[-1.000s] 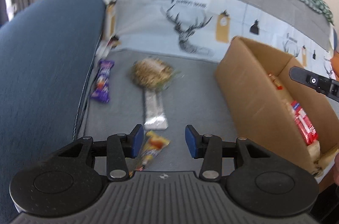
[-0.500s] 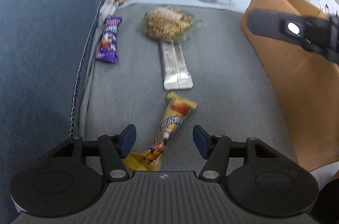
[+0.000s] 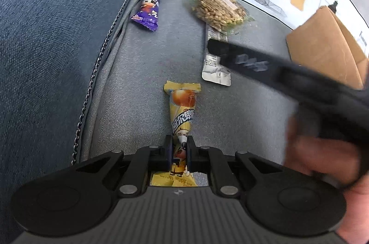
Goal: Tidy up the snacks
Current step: 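Close the left tool on the yellow wafer pack while the right tool grasps the silver stick pack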
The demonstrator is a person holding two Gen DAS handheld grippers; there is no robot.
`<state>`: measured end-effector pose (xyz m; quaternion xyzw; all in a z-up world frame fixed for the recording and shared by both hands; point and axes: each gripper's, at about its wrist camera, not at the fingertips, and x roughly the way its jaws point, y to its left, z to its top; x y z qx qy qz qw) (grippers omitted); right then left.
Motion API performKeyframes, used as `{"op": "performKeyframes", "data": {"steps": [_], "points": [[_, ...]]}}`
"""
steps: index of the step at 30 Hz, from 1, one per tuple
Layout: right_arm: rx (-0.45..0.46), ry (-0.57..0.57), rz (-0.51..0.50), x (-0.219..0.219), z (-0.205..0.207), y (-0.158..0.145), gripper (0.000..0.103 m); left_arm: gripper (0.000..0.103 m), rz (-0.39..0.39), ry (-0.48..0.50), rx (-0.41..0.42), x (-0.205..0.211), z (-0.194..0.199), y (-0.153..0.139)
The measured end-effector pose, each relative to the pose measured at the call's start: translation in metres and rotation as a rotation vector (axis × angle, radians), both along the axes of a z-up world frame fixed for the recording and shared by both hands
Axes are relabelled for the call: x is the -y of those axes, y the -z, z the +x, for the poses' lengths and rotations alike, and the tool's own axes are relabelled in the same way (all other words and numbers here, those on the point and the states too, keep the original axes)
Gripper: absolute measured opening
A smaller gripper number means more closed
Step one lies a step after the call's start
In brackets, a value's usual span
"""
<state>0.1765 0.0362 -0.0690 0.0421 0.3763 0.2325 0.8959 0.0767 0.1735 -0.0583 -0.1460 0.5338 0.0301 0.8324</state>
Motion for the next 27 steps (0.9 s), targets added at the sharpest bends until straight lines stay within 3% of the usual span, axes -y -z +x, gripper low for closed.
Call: {"op": "performKeyframes", "data": {"steps": [3, 8, 9, 12, 18, 23, 24, 25, 27], "points": [[-0.019, -0.013, -0.045, -0.017, 0.010, 0.015, 0.057, 0.012, -0.009, -0.019, -0.003, -0.002, 0.002, 0.001], [0.040, -0.032, -0.117, -0.032, 0.011, 0.020, 0.056, 0.012, -0.016, -0.043, -0.004, -0.006, 0.005, 0.002], [0.052, -0.033, -0.134, -0.032, 0.011, 0.020, 0.043, 0.012, -0.017, -0.045, -0.005, -0.007, 0.005, 0.001], [0.058, -0.031, -0.142, -0.025, 0.009, 0.018, 0.031, 0.012, -0.016, -0.051, -0.005, -0.007, 0.003, 0.000], [0.047, -0.033, -0.127, -0.002, -0.004, 0.005, 0.026, 0.012, -0.042, -0.070, 0.005, -0.008, -0.001, -0.002], [0.047, -0.063, -0.110, 0.018, -0.039, -0.010, 0.023, 0.012, -0.066, -0.073, 0.022, -0.007, -0.004, -0.004], [0.044, -0.067, -0.109, 0.021, -0.048, -0.012, 0.016, 0.012, -0.067, -0.071, 0.025, -0.006, -0.005, -0.005], [0.036, -0.071, -0.105, 0.025, -0.057, -0.014, 0.000, 0.012, -0.067, -0.068, 0.032, -0.004, -0.005, -0.006], [0.051, -0.074, -0.074, 0.033, -0.079, -0.019, 0.000, 0.012, -0.066, -0.059, 0.046, -0.002, -0.005, -0.008]]}}
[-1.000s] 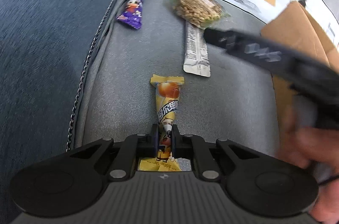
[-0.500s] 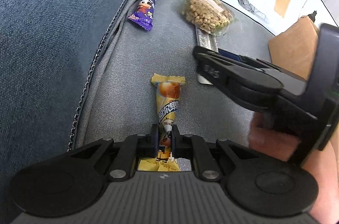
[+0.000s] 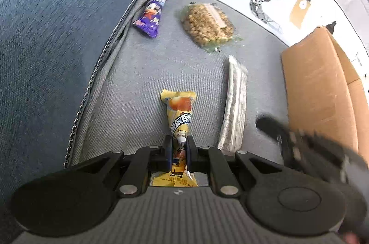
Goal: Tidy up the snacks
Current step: 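Close the left tool on the yellow wafer pack while the right tool grasps the silver stick pack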
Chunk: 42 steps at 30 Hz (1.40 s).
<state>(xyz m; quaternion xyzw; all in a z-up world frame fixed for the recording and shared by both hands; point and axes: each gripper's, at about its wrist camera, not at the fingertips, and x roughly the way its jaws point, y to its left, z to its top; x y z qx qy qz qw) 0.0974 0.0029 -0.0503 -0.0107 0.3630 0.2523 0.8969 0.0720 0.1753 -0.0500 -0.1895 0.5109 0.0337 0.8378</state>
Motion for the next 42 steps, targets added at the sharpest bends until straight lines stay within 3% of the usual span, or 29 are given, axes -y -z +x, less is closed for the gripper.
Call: {"op": "performKeyframes", "data": {"steps": [8, 10, 11, 12, 13, 20, 22, 26, 27, 28, 31, 42], "points": [[0.024, 0.002, 0.020, 0.017, -0.040, 0.005, 0.004, 0.012, -0.013, -0.022, 0.003, -0.002, -0.002, 0.000], [0.070, 0.011, 0.045, 0.020, -0.038, 0.001, 0.022, 0.012, -0.020, -0.031, 0.004, -0.004, -0.002, 0.000], [0.072, 0.029, 0.055, 0.021, -0.035, 0.001, 0.030, 0.012, -0.019, -0.032, 0.002, -0.004, -0.002, 0.000], [0.061, 0.046, 0.070, 0.022, -0.031, 0.003, 0.046, 0.012, -0.015, -0.033, 0.001, -0.004, -0.001, 0.000], [0.048, 0.057, 0.085, 0.021, -0.026, 0.006, 0.052, 0.013, -0.011, -0.032, 0.002, -0.004, -0.001, -0.001], [0.008, 0.041, 0.058, -0.008, -0.003, 0.025, 0.053, 0.018, -0.012, -0.054, -0.001, -0.008, 0.001, -0.002], [0.017, 0.030, 0.013, -0.018, 0.002, 0.030, 0.059, 0.018, -0.012, -0.058, -0.006, -0.009, 0.001, -0.001], [0.020, 0.020, -0.090, -0.031, 0.006, 0.043, 0.058, 0.019, -0.009, -0.054, -0.008, -0.008, 0.003, -0.001], [0.038, 0.019, -0.105, -0.033, 0.005, 0.042, 0.051, 0.019, -0.009, -0.054, -0.007, -0.007, 0.003, -0.001], [0.049, 0.013, -0.117, -0.033, 0.004, 0.041, 0.037, 0.020, -0.010, -0.055, -0.007, -0.007, 0.004, 0.000], [0.049, 0.002, -0.124, -0.029, 0.001, 0.040, 0.027, 0.027, -0.013, -0.054, -0.005, -0.006, 0.004, -0.001], [-0.040, 0.024, -0.114, 0.007, -0.023, 0.023, 0.025, 0.039, 0.012, -0.014, -0.014, 0.004, 0.003, 0.000]]}}
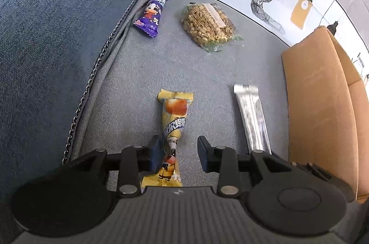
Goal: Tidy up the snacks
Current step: 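Close the left tool on the yellow wafer pack while the right tool grasps the silver stick pack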
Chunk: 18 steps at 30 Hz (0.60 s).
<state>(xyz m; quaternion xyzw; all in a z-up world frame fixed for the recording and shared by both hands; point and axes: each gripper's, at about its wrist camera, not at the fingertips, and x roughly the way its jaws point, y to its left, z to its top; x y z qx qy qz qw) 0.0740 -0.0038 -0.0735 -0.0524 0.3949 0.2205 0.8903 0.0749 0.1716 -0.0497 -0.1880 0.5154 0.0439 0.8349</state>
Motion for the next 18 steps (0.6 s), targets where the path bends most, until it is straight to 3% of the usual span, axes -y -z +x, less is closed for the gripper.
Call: {"op": "performKeyframes", "data": {"steps": [5, 8, 14, 18], "points": [[-0.030, -0.006, -0.008, 0.005, -0.008, 0.003, 0.029, 0.039, 0.018, 0.013, -0.011, 0.006, 0.004, 0.003], [-0.021, -0.003, -0.016, 0.004, -0.007, 0.005, 0.041, 0.039, 0.026, 0.020, -0.017, 0.008, 0.006, 0.005], [-0.026, 0.012, -0.014, 0.004, -0.001, 0.011, 0.040, 0.039, 0.036, 0.026, -0.019, 0.010, 0.009, 0.007], [-0.005, 0.009, -0.024, 0.004, -0.001, 0.012, 0.027, 0.039, 0.042, 0.028, -0.020, 0.010, 0.009, 0.007]]}}
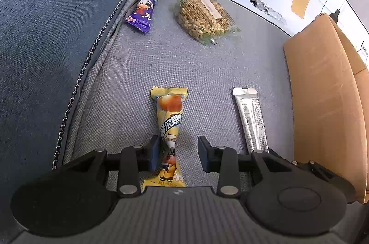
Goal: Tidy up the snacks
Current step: 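Lift the yellow wafer pack and silver stick pack over the box with both tools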
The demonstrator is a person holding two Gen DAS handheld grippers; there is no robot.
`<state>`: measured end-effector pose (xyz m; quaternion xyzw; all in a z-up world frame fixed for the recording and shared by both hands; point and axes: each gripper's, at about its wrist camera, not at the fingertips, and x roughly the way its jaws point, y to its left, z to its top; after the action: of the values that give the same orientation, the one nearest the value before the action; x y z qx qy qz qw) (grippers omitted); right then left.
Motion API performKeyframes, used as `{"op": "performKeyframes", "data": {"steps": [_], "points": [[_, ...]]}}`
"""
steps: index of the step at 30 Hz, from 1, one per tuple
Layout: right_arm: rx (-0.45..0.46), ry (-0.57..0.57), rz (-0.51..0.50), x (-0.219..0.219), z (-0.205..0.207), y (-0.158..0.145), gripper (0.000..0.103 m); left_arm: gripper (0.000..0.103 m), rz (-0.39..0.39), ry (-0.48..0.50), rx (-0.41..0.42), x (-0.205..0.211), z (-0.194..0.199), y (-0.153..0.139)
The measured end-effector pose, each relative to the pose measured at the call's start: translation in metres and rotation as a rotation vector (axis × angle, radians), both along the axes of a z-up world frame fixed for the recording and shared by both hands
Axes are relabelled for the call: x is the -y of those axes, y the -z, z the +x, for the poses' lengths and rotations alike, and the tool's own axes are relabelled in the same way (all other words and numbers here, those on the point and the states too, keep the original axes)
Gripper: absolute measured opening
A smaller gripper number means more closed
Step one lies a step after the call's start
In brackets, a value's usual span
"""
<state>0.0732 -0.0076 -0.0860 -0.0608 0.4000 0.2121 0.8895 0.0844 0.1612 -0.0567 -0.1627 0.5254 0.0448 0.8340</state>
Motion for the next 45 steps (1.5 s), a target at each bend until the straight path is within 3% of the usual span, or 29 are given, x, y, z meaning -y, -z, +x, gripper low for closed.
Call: {"op": "performKeyframes", "data": {"steps": [6, 8, 11, 19, 32, 45], "points": [[0.036, 0.009, 0.018, 0.0027, -0.0028, -0.0066, 0.023, 0.036, 0.016, 0.008, -0.003, 0.0029, 0.0001, 0.0003], [0.026, 0.006, 0.010, 0.0020, -0.0022, -0.0052, 0.023, 0.017, 0.029, 0.010, -0.005, 0.0035, 0.0004, 0.0007], [0.011, 0.006, -0.002, 0.0001, -0.0011, -0.0026, 0.023, 0.010, 0.030, 0.011, -0.004, 0.0031, 0.0006, 0.0009], [0.033, 0.013, 0.027, 0.0012, -0.0009, -0.0074, 0.023, 0.009, 0.007, 0.005, 0.043, 0.0014, -0.0020, -0.0061], [0.002, 0.016, -0.004, -0.0013, -0.0002, -0.0012, 0.025, 0.010, 0.025, 0.037, -0.003, 0.0083, 0.0021, 0.0014], [0.041, 0.014, 0.008, -0.0001, -0.0054, -0.0077, 0.023, 0.009, 0.026, 0.032, 0.030, 0.0084, 0.0006, -0.0048]]}}
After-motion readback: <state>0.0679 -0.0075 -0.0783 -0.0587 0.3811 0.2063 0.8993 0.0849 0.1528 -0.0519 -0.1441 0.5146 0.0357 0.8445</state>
